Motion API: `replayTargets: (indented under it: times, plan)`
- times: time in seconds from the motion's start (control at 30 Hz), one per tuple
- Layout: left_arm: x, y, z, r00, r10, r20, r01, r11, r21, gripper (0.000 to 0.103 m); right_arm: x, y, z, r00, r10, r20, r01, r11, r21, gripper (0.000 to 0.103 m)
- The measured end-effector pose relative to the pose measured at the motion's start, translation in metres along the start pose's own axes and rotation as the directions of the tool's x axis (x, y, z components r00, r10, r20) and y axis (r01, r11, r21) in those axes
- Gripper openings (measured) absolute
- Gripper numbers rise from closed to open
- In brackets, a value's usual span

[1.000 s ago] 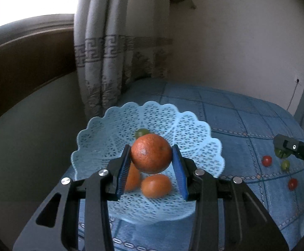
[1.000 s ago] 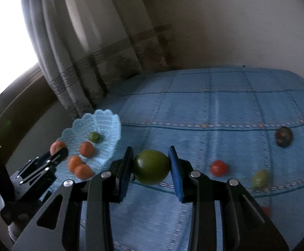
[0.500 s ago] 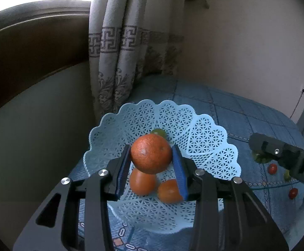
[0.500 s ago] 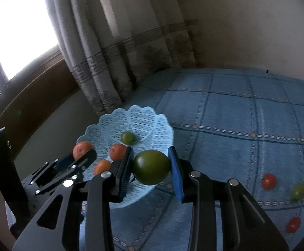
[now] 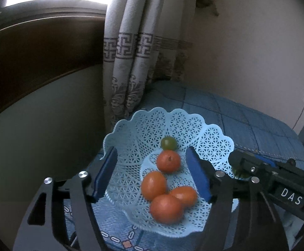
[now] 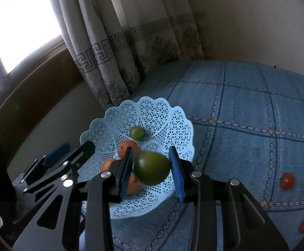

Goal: Organize fruits
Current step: 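Open the left tool to drop the orange while the right tool releases the green tomato, then move both open tools back toward the remaining fruit on the bed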

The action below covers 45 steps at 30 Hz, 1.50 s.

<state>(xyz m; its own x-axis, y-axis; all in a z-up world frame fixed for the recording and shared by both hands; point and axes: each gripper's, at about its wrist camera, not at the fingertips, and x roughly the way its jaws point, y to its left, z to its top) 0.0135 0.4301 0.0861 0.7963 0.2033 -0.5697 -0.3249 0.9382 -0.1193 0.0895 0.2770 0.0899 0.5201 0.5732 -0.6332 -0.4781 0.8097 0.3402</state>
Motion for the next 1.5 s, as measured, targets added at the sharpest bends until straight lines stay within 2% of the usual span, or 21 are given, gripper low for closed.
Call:
replayTargets:
  times: [0.07, 0.13, 0.2, 0.33, 0.4, 0.5, 0.7, 0.8, 0.83, 1.27, 1.5]
  plan:
    - [-0.001, 0.001, 0.0, 1.0, 0.007, 0.006, -0.006, 1.0, -0.008, 0.079, 0.001, -0.001, 0.0, 1.0, 0.011, -0.003, -0.011, 1.0, 0.01, 0.037]
    - [-0.002, 0.001, 0.001, 1.0, 0.008, 0.007, -0.008, 1.0, -0.008, 0.08, 0.001, -0.001, 0.0, 1.0, 0.017, -0.002, -0.017, 1.0, 0.015, 0.045]
    - [-0.002, 0.002, 0.001, 1.0, 0.01, 0.007, -0.01, 1.0, -0.013, 0.082, 0.0, -0.002, 0.0, 1.0, 0.02, 0.008, -0.02, 0.999, 0.025, 0.049]
    - [-0.002, 0.003, 0.002, 1.0, 0.012, 0.007, -0.012, 1.0, -0.019, 0.085, -0.002, -0.006, -0.001, 1.0, 0.011, 0.016, -0.012, 0.999, 0.034, 0.049]
    - [-0.002, 0.003, 0.002, 1.0, 0.014, 0.011, -0.014, 1.0, -0.018, 0.091, -0.004, -0.009, -0.001, 1.0, 0.005, 0.019, -0.006, 0.999, 0.042, 0.05]
    - [-0.003, 0.001, 0.002, 1.0, 0.013, 0.02, -0.013, 1.0, -0.011, 0.096, -0.007, -0.014, -0.003, 1.0, -0.006, 0.029, 0.004, 0.998, 0.062, 0.054]
    - [-0.005, -0.006, 0.0, 1.0, 0.005, 0.024, -0.005, 1.0, 0.006, 0.099, -0.016, -0.029, -0.008, 0.998, -0.046, 0.051, 0.041, 0.994, 0.098, 0.058]
    - [-0.007, -0.009, -0.001, 1.0, -0.004, 0.025, 0.004, 1.0, 0.014, 0.099, -0.024, -0.038, -0.011, 0.995, -0.066, 0.073, 0.057, 0.991, 0.12, 0.072]
    - [-0.008, -0.011, -0.001, 1.0, -0.008, 0.025, 0.007, 1.0, 0.017, 0.099, -0.026, -0.04, -0.012, 0.994, -0.074, 0.082, 0.064, 0.99, 0.126, 0.074]
    - [-0.02, -0.04, -0.009, 0.996, -0.082, 0.021, 0.079, 0.992, 0.103, 0.1, -0.056, -0.086, -0.031, 0.98, -0.178, 0.091, 0.159, 0.97, 0.183, 0.074]
    - [-0.024, -0.058, -0.019, 0.994, -0.113, 0.008, 0.11, 0.981, 0.161, 0.1, -0.078, -0.123, -0.042, 0.964, -0.253, 0.085, 0.23, 0.949, 0.216, 0.074]
